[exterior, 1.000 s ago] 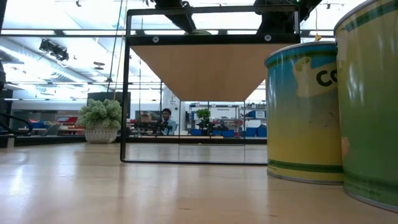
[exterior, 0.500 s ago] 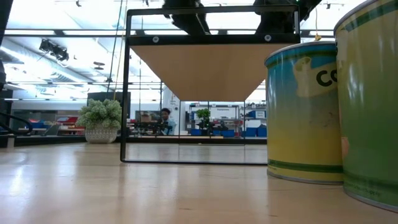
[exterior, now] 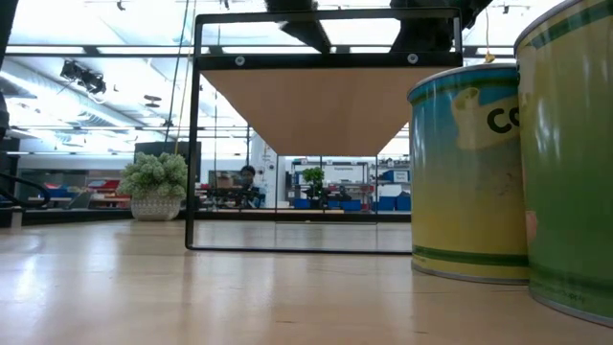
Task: Pick and place cans onto a shelf
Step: Adjust the canned goods on the shelf
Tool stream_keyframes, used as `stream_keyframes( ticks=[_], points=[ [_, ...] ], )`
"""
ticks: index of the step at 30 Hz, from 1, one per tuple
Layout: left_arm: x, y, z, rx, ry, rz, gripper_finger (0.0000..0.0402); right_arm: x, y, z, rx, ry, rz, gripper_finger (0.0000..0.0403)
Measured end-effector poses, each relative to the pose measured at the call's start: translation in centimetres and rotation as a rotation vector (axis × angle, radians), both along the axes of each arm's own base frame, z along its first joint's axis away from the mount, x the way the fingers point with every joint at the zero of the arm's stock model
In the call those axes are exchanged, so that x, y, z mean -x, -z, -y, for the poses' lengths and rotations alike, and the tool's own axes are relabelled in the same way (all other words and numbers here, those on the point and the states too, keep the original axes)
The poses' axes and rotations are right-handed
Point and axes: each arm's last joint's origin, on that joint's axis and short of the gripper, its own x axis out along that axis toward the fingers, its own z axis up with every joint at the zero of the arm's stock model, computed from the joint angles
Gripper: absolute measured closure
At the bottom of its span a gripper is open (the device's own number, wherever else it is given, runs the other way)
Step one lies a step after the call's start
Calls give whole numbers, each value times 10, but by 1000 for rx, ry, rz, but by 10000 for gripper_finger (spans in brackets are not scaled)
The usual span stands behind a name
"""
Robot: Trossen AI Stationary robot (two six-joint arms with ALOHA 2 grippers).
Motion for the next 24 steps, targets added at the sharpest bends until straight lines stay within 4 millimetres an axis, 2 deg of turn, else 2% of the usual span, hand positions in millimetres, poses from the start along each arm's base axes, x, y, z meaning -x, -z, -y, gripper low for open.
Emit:
stream_keyframes(
  ticks=[5,10,15,24],
  points=[
    [19,-10,-6,74,50,-56,65,0,0,0,-8,7,4,55],
    [28,-3,-21,92,81,-164,65,0,0,0,-8,7,4,55],
    [27,6,-28,58,106,-185,65,0,-1,0,-8,7,6,55],
    [20,5,-29,49,90,-128,65,0,-1,0,-8,7,13,55]
  ],
)
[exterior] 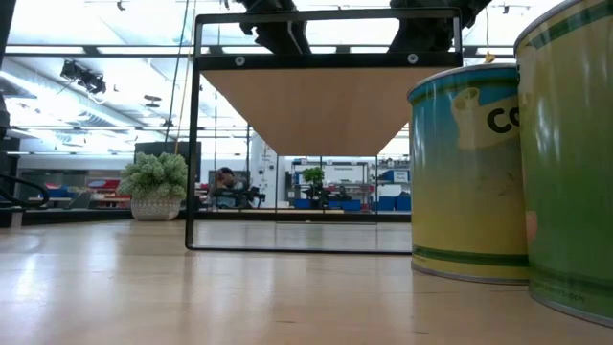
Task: Pick and place cans onto a shelf
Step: Adjust the canned goods on the shelf
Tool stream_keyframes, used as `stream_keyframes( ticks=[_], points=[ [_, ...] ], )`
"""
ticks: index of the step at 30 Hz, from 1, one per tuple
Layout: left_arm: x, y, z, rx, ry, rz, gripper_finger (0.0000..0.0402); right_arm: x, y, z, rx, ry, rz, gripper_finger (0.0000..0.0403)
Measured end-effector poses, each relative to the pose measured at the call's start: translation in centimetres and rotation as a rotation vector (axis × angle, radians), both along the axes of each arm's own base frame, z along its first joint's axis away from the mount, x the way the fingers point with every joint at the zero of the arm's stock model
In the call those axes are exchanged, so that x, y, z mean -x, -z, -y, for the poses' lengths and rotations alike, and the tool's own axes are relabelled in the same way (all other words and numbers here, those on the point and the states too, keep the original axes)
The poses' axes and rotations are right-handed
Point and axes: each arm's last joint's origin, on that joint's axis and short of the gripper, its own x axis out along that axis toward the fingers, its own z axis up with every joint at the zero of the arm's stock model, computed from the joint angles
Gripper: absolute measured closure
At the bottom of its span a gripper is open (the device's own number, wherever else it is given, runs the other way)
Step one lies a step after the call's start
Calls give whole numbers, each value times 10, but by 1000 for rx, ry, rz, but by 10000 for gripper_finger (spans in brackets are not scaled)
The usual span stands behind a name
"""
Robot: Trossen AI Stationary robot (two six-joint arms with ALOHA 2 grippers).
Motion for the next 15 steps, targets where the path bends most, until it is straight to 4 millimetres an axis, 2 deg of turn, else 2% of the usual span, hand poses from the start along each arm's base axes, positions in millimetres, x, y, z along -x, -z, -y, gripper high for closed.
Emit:
stream_keyframes(
  ticks=[8,13,15],
  points=[
    [0,2,11,11,21,-24,65,1,-2,-1,-11,-38,-10,55],
    [7,-4,12,40,-29,-4,65,10,-27,-2,-1,-53,-24,55],
    [11,-8,11,47,-46,10,65,14,-27,0,31,-73,-82,55]
  ],
)
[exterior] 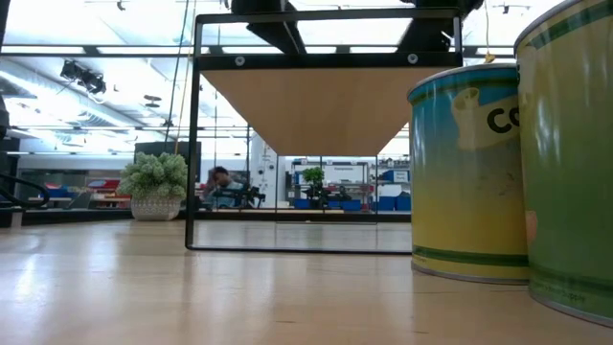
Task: Pick and place cans onto a shelf
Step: Adjust the canned goods on the shelf, then put the large canned oranges on the shelf
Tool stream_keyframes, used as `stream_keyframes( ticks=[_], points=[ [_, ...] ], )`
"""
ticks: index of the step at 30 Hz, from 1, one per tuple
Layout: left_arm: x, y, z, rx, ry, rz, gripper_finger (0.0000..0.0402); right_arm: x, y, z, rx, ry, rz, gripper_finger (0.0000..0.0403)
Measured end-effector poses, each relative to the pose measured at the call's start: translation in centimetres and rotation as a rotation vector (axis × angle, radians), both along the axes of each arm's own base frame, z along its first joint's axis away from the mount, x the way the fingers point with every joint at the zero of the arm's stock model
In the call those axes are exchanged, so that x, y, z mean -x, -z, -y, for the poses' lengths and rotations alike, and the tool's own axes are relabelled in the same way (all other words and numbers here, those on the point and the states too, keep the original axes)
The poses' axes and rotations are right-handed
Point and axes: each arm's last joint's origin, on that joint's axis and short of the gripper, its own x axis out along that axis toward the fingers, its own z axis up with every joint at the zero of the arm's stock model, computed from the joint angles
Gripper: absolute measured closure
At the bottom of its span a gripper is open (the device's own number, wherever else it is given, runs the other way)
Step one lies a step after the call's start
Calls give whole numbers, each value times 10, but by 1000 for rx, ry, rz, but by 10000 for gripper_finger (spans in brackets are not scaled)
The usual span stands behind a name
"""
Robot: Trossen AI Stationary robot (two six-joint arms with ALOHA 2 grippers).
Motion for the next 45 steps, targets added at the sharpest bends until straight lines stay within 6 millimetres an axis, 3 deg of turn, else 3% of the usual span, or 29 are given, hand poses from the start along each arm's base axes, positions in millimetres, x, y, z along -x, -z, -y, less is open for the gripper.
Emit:
stream_keyframes(
  ticks=[8,14,21,29,36,45],
  points=[
    [13,-13,-17,37,-95,71,65,17,5,39,155,134,-154,55],
    [14,-13,-23,49,-128,75,65,10,11,68,202,150,-175,55],
    [16,-12,-24,26,-171,61,65,-8,25,82,170,121,-153,55],
    [22,-5,-19,142,-150,-21,65,-14,26,83,151,93,-126,55],
    [22,-5,-16,162,-164,-19,65,4,13,75,157,118,-118,55],
    [33,-17,2,222,-162,22,85,27,2,55,29,147,-94,55]
  ],
)
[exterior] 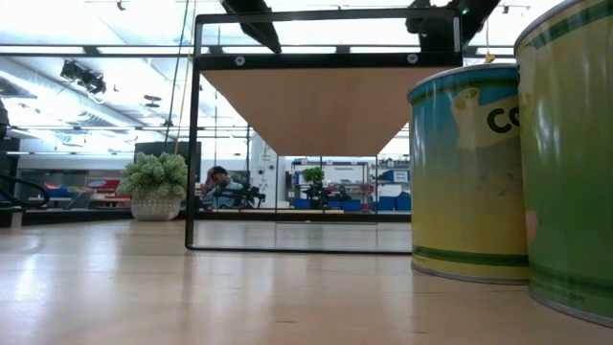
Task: Pick and place cans onto a shelf
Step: Put the large canned oranges on the shelf
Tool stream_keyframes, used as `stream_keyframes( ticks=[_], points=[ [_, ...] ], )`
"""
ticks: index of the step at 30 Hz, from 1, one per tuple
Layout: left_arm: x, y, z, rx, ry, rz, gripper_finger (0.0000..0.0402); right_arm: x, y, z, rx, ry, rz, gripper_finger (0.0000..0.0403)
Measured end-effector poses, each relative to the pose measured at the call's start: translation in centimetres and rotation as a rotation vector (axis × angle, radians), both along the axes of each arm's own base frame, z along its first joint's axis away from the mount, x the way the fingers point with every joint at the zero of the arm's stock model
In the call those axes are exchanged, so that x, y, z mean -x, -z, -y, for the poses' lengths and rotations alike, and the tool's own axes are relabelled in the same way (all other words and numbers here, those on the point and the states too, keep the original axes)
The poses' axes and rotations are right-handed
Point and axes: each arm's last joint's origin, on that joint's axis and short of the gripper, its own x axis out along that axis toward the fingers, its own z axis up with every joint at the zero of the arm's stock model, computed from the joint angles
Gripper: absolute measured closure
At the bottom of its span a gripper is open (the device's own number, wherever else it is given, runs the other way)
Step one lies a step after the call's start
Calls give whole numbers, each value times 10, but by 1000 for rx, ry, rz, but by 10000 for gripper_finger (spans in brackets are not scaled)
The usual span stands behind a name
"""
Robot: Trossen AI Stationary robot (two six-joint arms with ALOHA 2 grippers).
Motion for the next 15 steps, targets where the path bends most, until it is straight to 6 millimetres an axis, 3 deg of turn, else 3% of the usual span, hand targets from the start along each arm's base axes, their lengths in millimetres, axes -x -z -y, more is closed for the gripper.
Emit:
stream_keyframes(
  ticks=[10,15],
  points=[
    [8,4,39,55,106,-92,156,7,1,-41,-202,-42,-30,55],
    [14,19,63,88,137,-133,188,4,2,-66,-293,-39,-16,55]
  ],
)
